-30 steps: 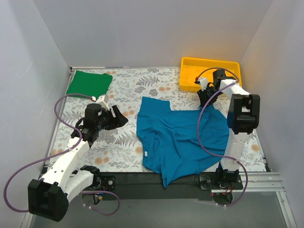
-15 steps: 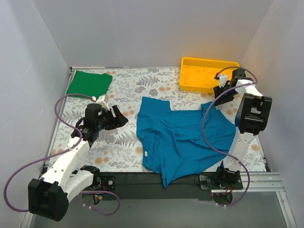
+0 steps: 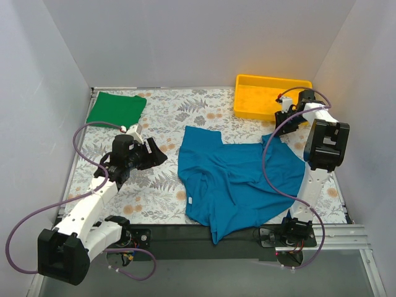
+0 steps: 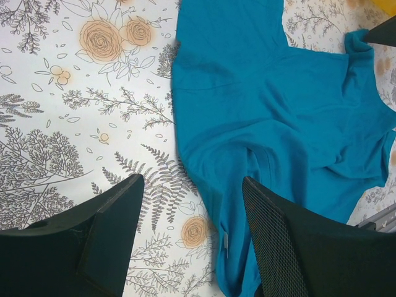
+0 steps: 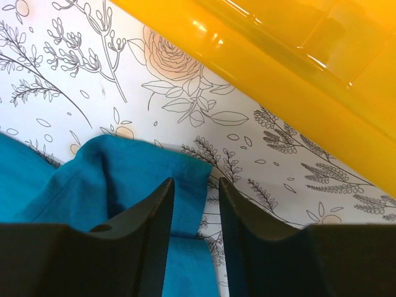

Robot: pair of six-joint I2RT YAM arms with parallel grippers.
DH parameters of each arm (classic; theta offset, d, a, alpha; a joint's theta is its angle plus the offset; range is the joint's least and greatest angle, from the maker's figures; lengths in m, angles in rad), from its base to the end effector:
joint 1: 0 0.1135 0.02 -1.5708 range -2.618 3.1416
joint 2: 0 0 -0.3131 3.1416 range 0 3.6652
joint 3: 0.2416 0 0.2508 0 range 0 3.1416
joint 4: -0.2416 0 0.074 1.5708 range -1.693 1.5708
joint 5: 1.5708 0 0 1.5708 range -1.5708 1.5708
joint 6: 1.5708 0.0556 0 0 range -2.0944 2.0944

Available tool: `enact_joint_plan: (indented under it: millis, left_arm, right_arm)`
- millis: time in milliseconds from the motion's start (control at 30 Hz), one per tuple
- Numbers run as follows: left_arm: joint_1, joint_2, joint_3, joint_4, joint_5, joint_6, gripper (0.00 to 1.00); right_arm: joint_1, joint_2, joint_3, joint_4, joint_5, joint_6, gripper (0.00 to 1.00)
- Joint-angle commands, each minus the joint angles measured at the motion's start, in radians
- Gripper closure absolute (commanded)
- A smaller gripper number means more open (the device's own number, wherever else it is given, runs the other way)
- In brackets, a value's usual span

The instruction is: Fold and stack the t-shirts

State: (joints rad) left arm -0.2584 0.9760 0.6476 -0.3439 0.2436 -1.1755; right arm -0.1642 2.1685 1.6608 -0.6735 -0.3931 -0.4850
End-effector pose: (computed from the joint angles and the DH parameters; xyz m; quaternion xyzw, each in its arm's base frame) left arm 0.1846 -0.0627 0.2714 -0.3485 0.8251 -0.3658 0.2530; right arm 0.4827 -0.0584 0.1904 -0.1910 0.9438 0.1210 0.2410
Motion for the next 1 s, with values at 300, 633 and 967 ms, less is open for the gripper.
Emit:
enact_joint_plan:
  millis: [300,633,967]
  left_arm:
    - [0.008,0.113,0.007,0.085,0.075,-0.021,0.36]
    - [0.019,0.622,0.289,0.25,0.181,-0.087,0.41]
    - [0.019,1.098,0.794,0.109,0.177,0.05,0.51]
  right_arm:
    - [-0.004,0.01,-0.004,0.006,-0.055,0.006,0.99]
    - [-0.075,-0.254,-0.205,0.123,-0.136,0.006,0.99]
    - [-0.093,-0.343,-0.311,0.135,-0.282,-0.03,0.99]
